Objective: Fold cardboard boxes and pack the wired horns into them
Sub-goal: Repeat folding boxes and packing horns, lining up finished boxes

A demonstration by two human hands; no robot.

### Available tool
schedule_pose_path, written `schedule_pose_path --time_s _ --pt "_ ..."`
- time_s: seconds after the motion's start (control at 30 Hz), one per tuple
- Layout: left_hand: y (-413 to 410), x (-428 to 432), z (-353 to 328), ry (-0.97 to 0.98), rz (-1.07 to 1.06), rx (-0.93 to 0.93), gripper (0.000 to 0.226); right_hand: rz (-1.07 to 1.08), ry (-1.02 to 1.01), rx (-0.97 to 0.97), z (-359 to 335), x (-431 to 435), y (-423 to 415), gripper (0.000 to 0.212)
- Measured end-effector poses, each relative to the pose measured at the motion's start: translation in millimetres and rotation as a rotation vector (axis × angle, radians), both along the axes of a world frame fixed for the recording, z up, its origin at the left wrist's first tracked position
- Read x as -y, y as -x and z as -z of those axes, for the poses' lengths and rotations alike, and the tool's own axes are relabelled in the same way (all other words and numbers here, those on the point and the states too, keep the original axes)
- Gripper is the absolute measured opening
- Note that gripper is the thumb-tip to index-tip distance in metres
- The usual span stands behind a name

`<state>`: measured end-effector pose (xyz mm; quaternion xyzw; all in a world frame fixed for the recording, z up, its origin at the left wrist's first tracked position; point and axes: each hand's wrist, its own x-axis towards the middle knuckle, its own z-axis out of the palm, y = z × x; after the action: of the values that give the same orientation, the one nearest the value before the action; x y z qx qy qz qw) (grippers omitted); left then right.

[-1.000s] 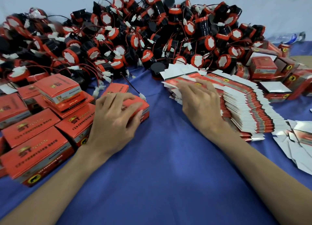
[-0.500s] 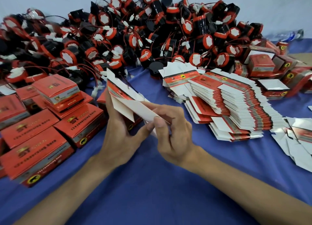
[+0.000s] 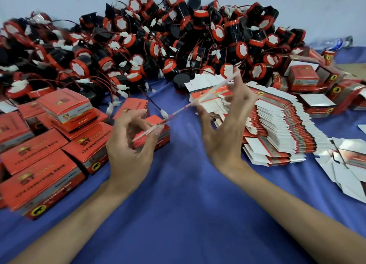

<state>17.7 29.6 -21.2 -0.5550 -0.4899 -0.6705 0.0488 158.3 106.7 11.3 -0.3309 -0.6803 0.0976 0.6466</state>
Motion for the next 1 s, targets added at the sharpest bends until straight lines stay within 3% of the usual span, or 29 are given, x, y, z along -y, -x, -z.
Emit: schedule_pose_path --time_s 0.13,0.2,0.27,0.33,0.43,0.5,0.63,0.7,0.83,0.9,1.0 --pt "-2 6 -6 -0.056 0.061 -0.02 0.009 -0.334 -0.078 0.27 9 16 5 0.071" --pt "-5 9 -2 -0.039 0.103 -0.049 0.027 -0.369 -0.082 0.45 12 23 7 0.08" --pt "-7 10 0 -0.003 0.16 -0.027 0.028 -0.326 -0.037 0.526 15 27 10 0.088" --pt "-6 10 2 0.002 0.281 -0.022 0.019 -0.316 0.042 0.514 16 26 10 0.095" --pt "-1 7 2 0.036 0.416 -0.067 0.053 -0.437 0.132 0.497 14 20 6 0.097" --pt "0 6 0 0.139 0.473 -0.044 0.056 -0.591 0.193 0.506 17 16 6 0.091" --pt "-4 2 1 0.193 0.227 -0.087 0.046 -0.657 0.24 0.437 24 12 9 0.051" --pt "-5 1 1 0.226 0.127 -0.084 0.056 -0.677 0.274 0.384 21 11 6 0.043" --pt "-4 3 0 0.322 0.129 -0.082 0.098 -0.831 0.354 0.406 16 13 -1 0.054" --pt "-4 4 -1 0.294 0.158 -0.144 0.1 -0.884 0.409 0.411 16 14 -2 0.065" --pt "-4 3 -2 0.272 0.181 -0.18 0.093 -0.905 0.481 0.369 17 13 0 0.062"
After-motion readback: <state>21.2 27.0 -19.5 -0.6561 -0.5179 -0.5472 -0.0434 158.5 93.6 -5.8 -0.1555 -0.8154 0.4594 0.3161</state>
